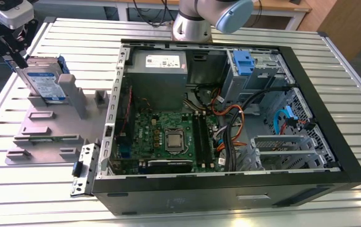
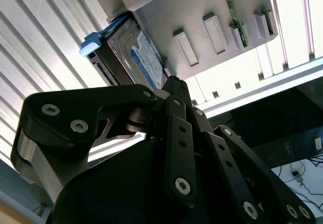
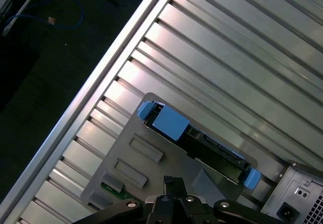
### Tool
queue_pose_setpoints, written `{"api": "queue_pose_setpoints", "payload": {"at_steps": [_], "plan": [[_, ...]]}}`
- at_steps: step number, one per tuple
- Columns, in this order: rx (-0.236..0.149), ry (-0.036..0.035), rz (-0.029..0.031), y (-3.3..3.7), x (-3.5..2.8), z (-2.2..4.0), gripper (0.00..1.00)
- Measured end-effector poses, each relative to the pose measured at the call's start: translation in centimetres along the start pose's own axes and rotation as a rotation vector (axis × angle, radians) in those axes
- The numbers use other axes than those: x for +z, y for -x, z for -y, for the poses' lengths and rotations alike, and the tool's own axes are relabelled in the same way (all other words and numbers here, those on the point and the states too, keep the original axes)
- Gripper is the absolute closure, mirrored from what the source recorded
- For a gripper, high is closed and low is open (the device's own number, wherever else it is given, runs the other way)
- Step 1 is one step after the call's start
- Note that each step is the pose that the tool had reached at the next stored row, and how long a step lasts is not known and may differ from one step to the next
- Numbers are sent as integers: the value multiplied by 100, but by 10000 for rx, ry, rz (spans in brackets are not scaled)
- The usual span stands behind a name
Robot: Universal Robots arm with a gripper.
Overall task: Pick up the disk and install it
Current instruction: 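Pick up the disk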
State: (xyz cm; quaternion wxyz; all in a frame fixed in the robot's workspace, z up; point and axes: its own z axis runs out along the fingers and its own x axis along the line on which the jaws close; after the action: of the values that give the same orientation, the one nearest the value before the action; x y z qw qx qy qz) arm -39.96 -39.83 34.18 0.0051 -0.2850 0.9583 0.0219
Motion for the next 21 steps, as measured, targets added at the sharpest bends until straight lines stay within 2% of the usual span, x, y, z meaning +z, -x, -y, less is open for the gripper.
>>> {"api": "queue_pose_setpoints", "payload": {"at_steps": [21], "plan": [[-112, -1, -7, 0, 0, 0, 89]]}}
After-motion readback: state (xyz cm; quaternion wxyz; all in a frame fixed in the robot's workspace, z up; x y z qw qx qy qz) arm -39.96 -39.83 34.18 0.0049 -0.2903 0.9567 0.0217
